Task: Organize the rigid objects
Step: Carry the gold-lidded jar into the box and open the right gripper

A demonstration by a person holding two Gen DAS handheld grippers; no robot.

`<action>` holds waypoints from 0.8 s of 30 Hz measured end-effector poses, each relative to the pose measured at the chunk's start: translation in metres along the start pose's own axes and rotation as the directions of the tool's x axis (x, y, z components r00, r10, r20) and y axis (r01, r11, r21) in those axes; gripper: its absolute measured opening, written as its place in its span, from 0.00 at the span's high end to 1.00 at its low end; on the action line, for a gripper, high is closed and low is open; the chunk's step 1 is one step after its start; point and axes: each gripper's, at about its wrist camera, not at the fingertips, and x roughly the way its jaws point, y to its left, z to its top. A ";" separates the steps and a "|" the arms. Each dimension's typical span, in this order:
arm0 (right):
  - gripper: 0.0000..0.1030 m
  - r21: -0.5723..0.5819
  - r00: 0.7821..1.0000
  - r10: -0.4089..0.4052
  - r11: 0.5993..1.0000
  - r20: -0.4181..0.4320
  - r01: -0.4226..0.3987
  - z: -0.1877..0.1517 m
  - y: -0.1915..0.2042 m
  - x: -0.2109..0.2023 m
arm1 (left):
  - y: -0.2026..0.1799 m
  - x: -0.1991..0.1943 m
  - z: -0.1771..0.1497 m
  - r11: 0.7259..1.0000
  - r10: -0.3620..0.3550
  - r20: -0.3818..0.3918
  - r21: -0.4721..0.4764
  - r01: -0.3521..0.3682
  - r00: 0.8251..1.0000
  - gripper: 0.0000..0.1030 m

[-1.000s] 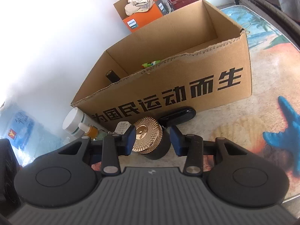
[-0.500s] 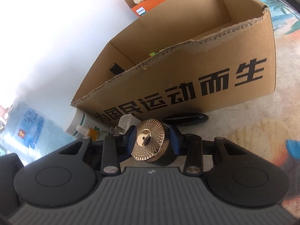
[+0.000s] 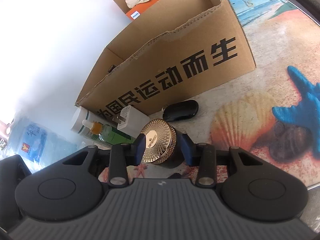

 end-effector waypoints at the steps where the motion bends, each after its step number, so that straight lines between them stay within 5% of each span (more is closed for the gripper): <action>1: 0.63 0.003 1.000 -0.001 1.000 0.001 0.001 0.001 -0.001 0.000 | 0.000 0.001 0.001 1.000 0.007 0.000 0.010 -0.007 1.000 0.33; 9: 0.63 0.016 1.000 0.001 1.000 -0.014 -0.001 0.005 -0.003 0.011 | 0.010 0.024 0.012 0.999 -0.034 -0.040 -0.030 0.033 0.999 0.34; 12: 0.63 0.033 0.999 0.020 0.999 -0.026 -0.020 0.006 -0.004 0.016 | 0.015 0.031 0.019 0.994 -0.085 -0.048 -0.066 0.081 0.995 0.43; 24: 0.64 -0.052 1.000 0.026 0.998 0.014 -0.025 0.019 0.035 -0.009 | 0.020 -0.006 0.046 0.996 -0.010 0.006 -0.084 0.010 1.000 0.45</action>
